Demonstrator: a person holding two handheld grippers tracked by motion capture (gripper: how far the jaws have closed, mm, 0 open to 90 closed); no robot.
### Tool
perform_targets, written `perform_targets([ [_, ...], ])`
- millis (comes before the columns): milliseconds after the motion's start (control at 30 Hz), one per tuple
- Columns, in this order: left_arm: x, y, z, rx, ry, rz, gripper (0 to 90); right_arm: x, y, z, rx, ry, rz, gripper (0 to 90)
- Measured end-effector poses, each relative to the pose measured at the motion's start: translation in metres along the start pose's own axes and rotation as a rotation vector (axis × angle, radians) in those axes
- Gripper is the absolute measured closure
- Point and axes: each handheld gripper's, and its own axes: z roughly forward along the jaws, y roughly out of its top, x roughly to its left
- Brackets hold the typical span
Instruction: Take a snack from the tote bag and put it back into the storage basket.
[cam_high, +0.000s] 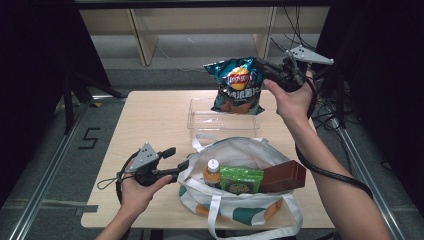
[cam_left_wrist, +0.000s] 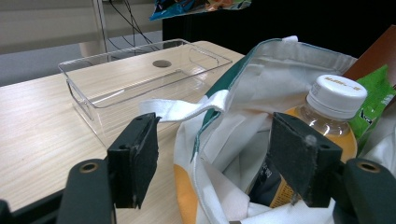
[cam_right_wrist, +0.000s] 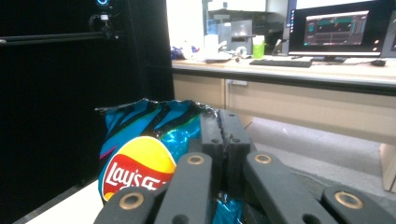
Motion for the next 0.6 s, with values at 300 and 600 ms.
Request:
perform_targets([
  [300,0.001,0.0,-0.001,-0.001,0.002,0.004,32.5,-0.003,-0.006,0.01,-0.01,-0.021,-0.003,90.0],
  [600,0.001,-0.001,0.0,-0.007,-0.004,0.001,32.5,-0.005,-0.006,0.017,-0.009,-0.037,-0.001,90.0],
])
